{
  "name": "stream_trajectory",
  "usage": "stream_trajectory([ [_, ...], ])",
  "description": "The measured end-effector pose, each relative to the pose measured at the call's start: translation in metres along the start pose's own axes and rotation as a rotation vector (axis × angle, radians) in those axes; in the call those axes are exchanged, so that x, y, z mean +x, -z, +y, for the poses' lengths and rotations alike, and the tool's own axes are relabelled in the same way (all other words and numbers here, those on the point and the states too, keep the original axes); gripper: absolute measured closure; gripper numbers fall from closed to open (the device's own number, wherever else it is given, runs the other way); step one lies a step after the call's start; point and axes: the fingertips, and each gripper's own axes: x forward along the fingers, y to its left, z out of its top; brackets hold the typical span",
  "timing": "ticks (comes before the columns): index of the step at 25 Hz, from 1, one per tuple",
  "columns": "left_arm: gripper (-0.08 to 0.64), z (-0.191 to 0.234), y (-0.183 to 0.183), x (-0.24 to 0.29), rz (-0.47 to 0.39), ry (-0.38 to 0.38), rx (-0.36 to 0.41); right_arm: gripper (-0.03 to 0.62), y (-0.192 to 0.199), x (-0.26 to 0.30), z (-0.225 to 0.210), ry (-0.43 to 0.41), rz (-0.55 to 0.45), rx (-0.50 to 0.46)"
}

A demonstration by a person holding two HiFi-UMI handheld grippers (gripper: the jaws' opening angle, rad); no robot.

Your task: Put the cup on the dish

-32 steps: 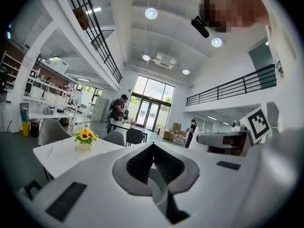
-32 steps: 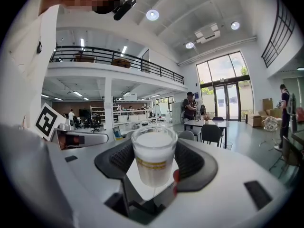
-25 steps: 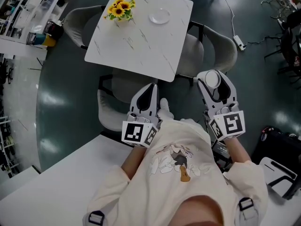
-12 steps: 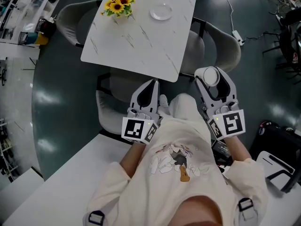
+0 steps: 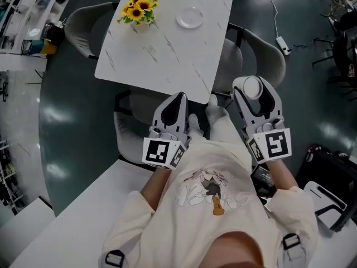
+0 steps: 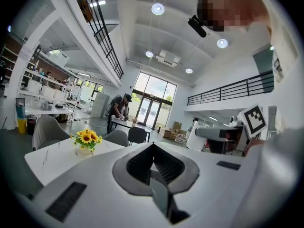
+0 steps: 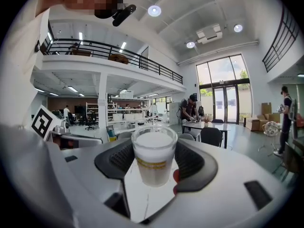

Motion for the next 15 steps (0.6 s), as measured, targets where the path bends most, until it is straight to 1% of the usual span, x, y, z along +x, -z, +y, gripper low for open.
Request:
stream_trajectory([
  [9,0.555,0.003,-0.023,0.031,-0.035,-0.06,0.008,0.331,-0.009,0.034,-0.02,-0.07,-0.013,0.0],
  [15,0.555,-0.005,-0.031,0.057,-0.047,-0.081,0.023,0.331,-0.02,0.046,-0.037,-0.118,-0.04,-0.025],
])
